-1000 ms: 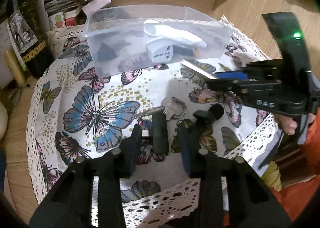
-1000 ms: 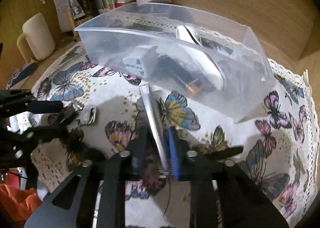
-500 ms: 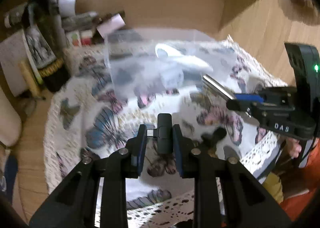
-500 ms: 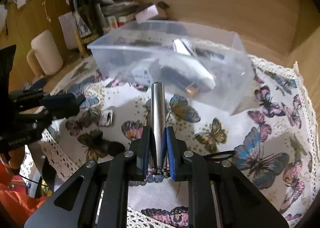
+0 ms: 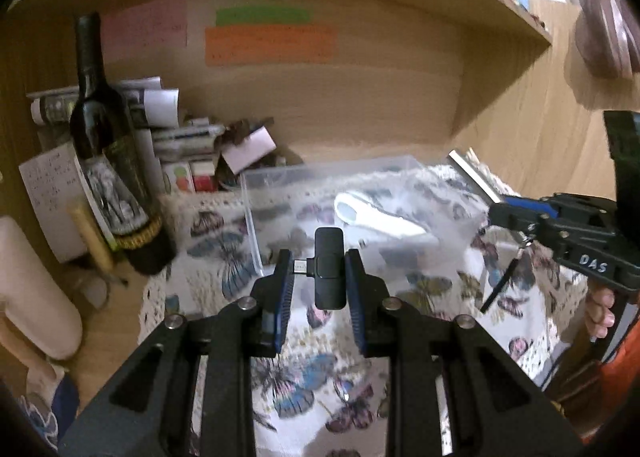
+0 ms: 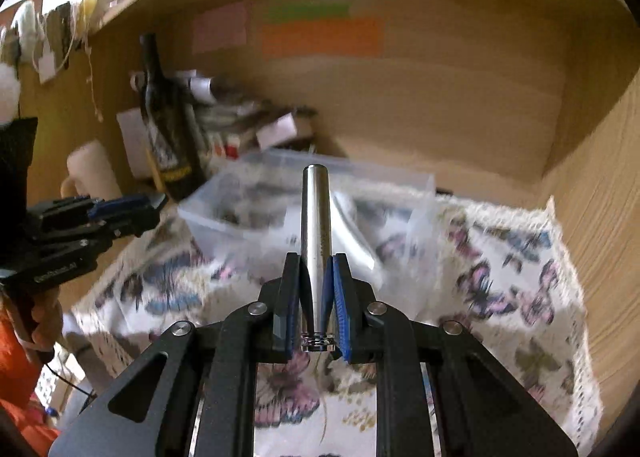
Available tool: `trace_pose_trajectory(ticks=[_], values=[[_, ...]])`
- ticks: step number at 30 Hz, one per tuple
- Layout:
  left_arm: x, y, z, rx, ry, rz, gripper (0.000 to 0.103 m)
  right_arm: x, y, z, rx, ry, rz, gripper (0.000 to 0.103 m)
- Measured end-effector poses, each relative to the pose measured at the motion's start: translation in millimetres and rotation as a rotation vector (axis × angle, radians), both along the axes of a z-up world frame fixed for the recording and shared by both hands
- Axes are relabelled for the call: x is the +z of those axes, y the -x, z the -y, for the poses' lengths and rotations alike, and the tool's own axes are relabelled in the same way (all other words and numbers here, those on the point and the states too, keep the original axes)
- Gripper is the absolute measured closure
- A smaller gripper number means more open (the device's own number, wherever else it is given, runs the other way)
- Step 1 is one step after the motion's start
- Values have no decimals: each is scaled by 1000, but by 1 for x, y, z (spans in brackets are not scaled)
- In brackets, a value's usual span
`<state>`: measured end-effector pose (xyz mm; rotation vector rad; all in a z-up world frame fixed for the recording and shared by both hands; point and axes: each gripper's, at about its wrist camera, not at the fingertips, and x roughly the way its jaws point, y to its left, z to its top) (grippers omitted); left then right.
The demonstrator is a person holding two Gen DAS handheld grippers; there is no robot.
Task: Organize rigid objects
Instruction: 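Lower the gadget and silver rod into the clear box and open both tools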
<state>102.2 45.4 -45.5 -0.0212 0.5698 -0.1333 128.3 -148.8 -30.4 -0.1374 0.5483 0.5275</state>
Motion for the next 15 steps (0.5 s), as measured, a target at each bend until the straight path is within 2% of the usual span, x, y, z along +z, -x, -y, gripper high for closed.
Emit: trace_pose_trajectory(ticks=[9,15], values=[[21,-32,-11,12,37,7,78,37,-18,-3,-20,-17,105,89],[18,-60,-11,23,47,-34,78,35,-45,-14,-22,25,113,89]])
